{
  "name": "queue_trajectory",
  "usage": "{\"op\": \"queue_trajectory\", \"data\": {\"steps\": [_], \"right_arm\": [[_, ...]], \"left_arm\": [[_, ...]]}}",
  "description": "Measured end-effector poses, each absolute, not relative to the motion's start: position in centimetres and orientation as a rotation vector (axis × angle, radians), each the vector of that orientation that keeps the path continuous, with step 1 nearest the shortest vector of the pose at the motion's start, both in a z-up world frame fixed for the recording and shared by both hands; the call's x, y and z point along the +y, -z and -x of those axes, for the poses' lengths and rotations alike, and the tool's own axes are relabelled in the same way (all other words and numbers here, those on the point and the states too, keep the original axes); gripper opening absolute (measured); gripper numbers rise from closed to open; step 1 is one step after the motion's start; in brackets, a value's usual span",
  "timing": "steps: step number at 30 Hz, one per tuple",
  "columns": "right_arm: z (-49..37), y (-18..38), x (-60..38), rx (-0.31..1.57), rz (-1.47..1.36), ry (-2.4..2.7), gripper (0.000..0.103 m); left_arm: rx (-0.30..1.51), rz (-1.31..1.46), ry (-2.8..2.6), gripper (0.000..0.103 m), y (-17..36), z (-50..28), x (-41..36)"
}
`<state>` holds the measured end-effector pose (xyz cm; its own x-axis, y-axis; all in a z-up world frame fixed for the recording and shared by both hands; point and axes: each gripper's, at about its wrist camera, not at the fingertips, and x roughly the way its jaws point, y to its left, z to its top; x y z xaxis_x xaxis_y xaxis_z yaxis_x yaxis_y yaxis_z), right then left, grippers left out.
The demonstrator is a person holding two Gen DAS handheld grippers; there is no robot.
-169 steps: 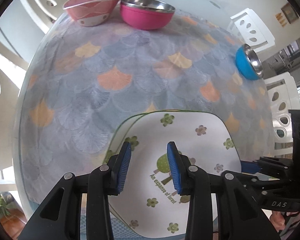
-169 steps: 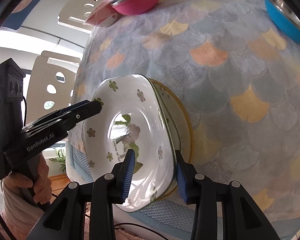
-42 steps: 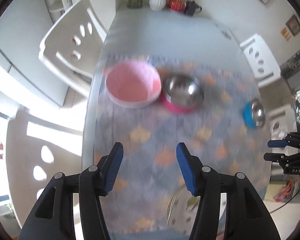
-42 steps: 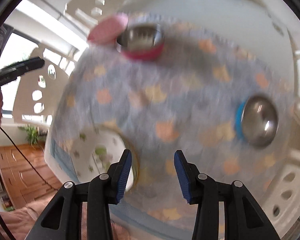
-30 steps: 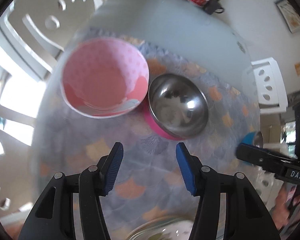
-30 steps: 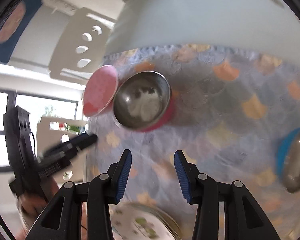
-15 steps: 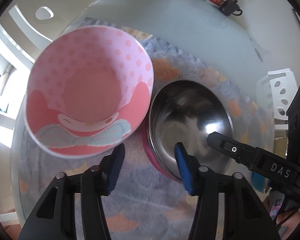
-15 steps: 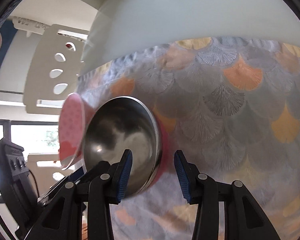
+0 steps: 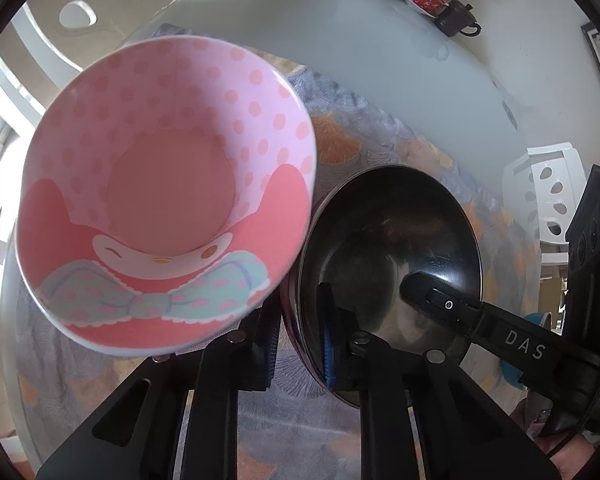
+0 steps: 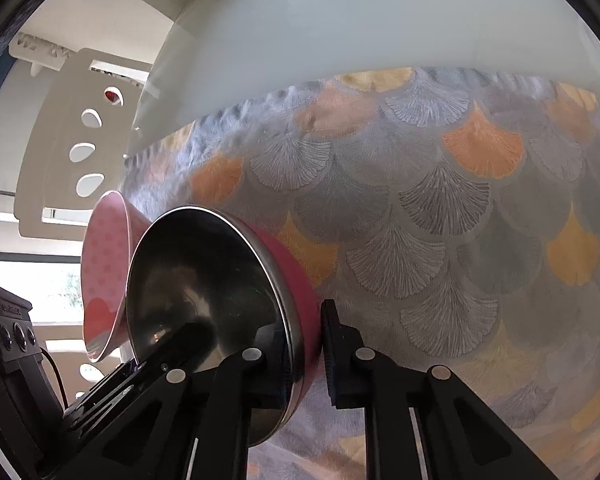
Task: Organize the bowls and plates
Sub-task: 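Move both tools to the pink steel bowl and grip its rim, then lift the pink steel bowl and lower it into the pink polka-dot bowl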
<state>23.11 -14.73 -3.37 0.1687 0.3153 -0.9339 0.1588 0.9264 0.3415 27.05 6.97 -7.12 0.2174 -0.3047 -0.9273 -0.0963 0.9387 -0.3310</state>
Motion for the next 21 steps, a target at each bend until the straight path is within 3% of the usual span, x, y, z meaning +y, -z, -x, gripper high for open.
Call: {"op": "queue_trajectory", "data": {"steps": [21], "right_arm": [[-21.1, -3.2, -13.0, 1.314, -0.329, -0.140, 0.013]], "left_arm": [[1.256, 0.328, 0.175, 0.014, 2.1, -25.5, 8.2]]}}
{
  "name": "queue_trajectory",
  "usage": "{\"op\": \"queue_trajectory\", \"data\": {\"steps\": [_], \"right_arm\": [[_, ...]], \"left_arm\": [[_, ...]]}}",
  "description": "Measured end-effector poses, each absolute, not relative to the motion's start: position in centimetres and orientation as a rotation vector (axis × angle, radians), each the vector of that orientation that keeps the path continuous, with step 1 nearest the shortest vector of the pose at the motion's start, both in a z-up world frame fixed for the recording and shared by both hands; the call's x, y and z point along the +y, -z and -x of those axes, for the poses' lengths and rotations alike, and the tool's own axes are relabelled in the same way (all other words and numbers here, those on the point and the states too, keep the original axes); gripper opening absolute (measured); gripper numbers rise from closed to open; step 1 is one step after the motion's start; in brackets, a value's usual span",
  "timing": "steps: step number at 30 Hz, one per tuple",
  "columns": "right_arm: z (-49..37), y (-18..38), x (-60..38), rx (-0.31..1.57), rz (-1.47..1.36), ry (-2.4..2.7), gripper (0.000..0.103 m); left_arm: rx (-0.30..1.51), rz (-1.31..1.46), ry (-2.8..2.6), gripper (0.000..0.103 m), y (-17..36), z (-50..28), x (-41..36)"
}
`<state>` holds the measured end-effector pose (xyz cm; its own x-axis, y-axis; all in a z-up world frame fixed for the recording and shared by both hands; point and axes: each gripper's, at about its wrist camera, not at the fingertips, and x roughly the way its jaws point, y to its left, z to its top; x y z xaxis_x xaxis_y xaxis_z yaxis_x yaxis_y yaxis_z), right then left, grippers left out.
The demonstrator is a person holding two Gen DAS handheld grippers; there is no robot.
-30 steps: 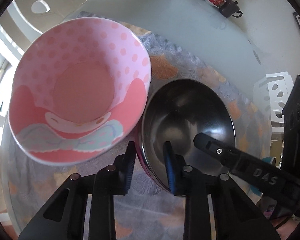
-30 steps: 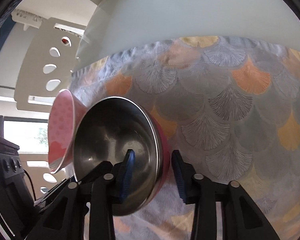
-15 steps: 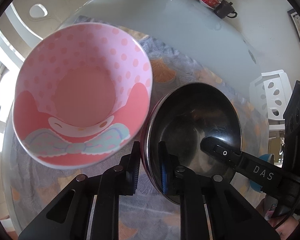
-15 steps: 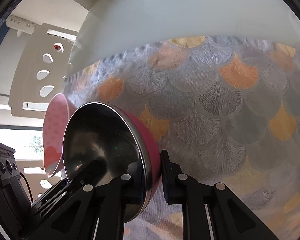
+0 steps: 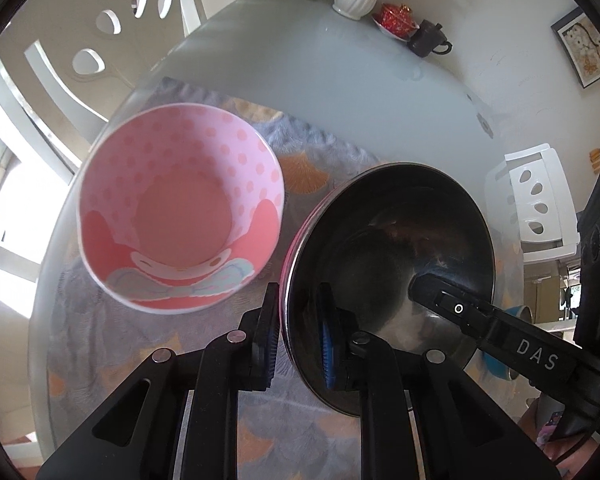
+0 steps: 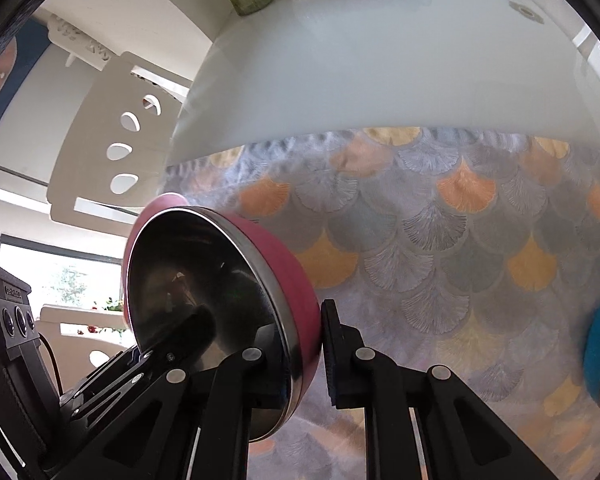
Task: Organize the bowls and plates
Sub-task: 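Lift the pink steel bowl and lower it into the pink polka-dot bowl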
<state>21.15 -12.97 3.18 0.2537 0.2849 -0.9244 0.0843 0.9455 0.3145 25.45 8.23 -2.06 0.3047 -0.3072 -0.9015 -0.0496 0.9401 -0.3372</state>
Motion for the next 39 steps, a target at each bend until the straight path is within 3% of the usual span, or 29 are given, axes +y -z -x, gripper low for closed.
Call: {"op": "queue_trajectory", "data": {"steps": [24, 39], "right_arm": [[-21.3, -12.9, -2.2, 1.193, -0.279, -0.233, 0.013], [-26.1, -6.0, 0.2, 1.341, -0.288, -0.142, 0.013]], "left_arm": [[1.090, 0.331, 0.102, 0.014, -7.2, -24.6, 17.3], [1.225, 0.324, 0.143, 0.015, -1.2, -29.8, 19.7]]}}
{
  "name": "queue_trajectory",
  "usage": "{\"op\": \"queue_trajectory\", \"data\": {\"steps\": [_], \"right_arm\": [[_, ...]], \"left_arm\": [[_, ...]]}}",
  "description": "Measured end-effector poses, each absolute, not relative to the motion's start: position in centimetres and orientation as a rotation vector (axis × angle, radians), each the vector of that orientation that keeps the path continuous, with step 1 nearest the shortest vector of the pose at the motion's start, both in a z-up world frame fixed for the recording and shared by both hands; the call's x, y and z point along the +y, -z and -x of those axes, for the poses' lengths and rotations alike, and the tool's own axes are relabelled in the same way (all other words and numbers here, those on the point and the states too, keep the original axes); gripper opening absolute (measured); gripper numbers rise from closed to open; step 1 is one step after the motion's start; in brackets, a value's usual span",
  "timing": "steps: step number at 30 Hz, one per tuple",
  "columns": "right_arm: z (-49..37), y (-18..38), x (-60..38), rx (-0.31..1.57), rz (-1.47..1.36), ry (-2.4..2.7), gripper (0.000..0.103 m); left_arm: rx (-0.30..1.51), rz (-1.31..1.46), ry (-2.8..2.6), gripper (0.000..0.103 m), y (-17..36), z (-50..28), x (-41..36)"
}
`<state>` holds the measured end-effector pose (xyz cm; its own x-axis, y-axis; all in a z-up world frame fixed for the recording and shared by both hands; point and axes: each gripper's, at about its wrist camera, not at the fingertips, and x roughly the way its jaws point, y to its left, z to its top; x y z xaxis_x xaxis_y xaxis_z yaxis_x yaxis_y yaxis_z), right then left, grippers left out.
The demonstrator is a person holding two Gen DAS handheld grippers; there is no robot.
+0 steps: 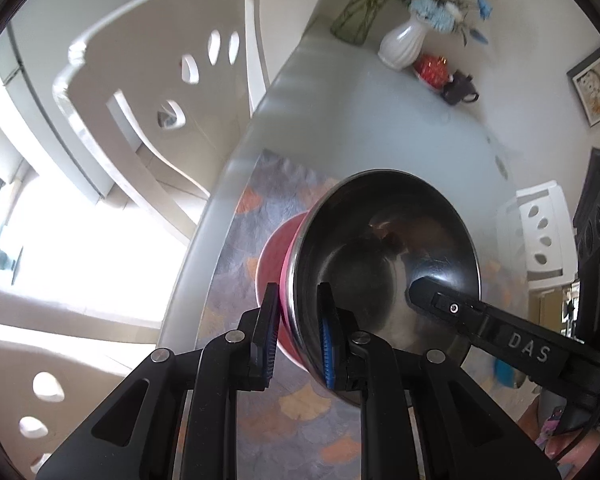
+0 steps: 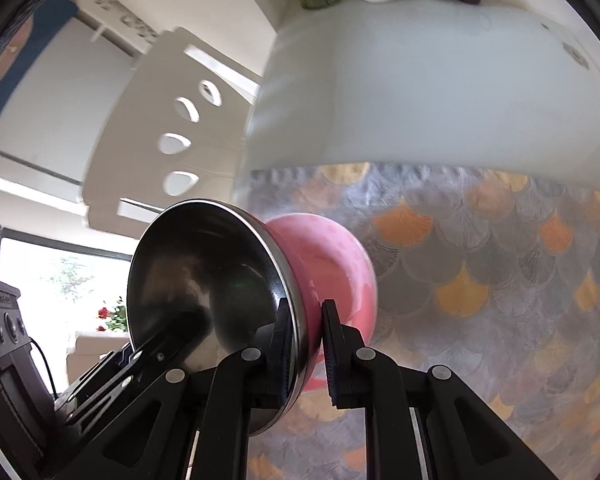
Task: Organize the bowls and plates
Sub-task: 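Lift the pink steel bowl and lower it into the pink polka-dot bowl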
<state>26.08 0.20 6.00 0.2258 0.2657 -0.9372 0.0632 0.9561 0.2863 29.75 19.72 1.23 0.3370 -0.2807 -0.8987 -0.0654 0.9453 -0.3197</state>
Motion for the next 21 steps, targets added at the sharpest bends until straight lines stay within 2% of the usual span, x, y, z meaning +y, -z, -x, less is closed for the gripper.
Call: {"op": "queue_trajectory", "data": {"steps": [10, 21], "right_arm": [[-27.6, -1.9, -0.7, 1.401, -0.302, -0.109, 0.013], [-28.0, -1.5, -1.1, 1.386, -0.286, -0.104, 0.013]], "left_arm": [[1.263, 0.280, 0.137, 0.015, 1.8, -30.3, 18.7], [1.259, 0.292, 0.134, 0.015, 2.4, -30.4, 19.1]]}}
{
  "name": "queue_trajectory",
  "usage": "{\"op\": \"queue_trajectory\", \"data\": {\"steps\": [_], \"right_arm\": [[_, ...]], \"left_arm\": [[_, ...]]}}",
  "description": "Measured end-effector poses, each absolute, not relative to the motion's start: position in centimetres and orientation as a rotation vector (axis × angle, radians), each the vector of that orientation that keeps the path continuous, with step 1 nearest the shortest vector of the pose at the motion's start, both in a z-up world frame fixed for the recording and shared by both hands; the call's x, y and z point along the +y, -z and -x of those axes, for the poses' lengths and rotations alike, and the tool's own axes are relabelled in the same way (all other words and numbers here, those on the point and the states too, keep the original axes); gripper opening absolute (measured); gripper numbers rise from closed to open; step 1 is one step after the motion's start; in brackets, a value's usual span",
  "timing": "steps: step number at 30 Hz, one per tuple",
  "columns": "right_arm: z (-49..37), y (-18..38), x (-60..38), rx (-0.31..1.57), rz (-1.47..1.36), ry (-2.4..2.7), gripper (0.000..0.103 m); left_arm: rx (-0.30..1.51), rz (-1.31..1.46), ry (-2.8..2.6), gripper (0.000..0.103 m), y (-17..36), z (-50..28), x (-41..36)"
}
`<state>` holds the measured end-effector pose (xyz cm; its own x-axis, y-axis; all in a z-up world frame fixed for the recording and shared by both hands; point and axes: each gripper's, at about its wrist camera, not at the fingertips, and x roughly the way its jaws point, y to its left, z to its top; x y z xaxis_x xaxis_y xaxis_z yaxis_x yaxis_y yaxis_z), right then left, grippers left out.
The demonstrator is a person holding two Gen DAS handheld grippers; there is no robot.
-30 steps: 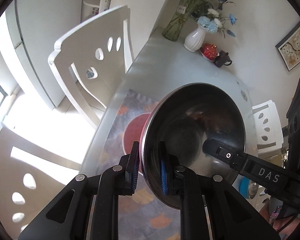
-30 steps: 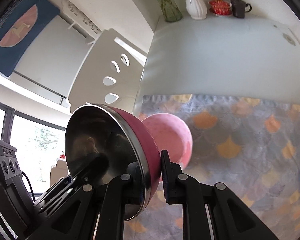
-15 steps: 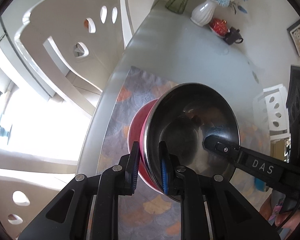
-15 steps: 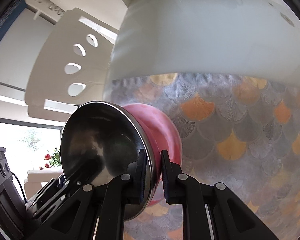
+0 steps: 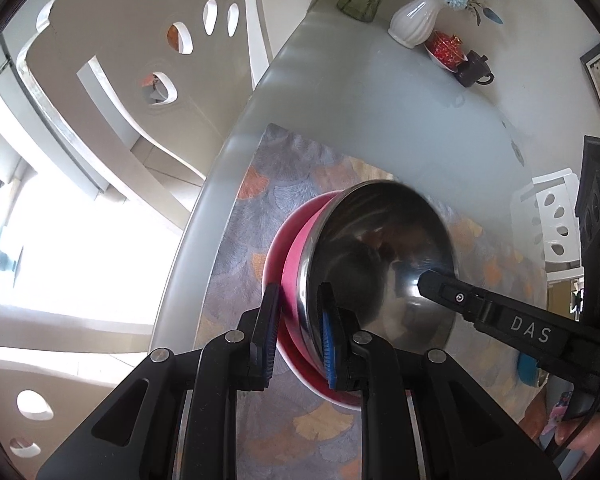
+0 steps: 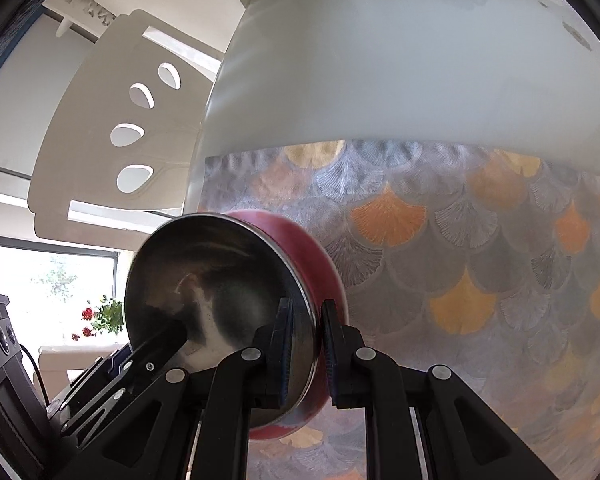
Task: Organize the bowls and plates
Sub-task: 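Lift the pink steel bowl and lower it into the pink polka-dot bowl, then open both tools and move them toward the blue steel bowl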
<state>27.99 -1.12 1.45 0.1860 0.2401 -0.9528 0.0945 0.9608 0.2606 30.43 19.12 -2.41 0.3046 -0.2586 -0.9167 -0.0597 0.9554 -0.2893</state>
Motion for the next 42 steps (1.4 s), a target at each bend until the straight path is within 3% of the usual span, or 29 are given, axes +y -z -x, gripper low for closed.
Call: {"op": "queue_trajectory", "data": {"steps": [28, 31, 33, 36, 38, 42], "right_arm": [[-26.9, -2.6, -1.9, 1.386, -0.345, -0.131, 0.014], [-26.6, -3.1, -1.7, 1.394, -0.339, -0.153, 0.014], [-26.3, -3.4, -1.7, 1.409, -0.331, -0.168, 0.017], [-25.5, -3.8, -1.5, 1.449, -0.280, -0.170, 0.032], [-24.6, -4.5, -1.4, 1.447, -0.239, -0.170, 0.057], [-22.2, -5.2, -2.1, 1.466, -0.232, -0.197, 0.060]], "left_arm": [[1.271, 0.265, 0.117, 0.017, 2.3, -29.6, 18.7], [1.277, 0.260, 0.109, 0.029, 2.0, -29.1, 18.6], [1.280, 0.256, 0.102, 0.030, 1.6, -28.7, 18.5], [1.289, 0.266, 0.097, 0.037, 1.0, -28.1, 18.5], [1.285, 0.271, 0.086, 0.045, 0.4, -27.3, 18.5], [1.258, 0.277, 0.065, 0.060, -0.8, -25.4, 18.0]]}}
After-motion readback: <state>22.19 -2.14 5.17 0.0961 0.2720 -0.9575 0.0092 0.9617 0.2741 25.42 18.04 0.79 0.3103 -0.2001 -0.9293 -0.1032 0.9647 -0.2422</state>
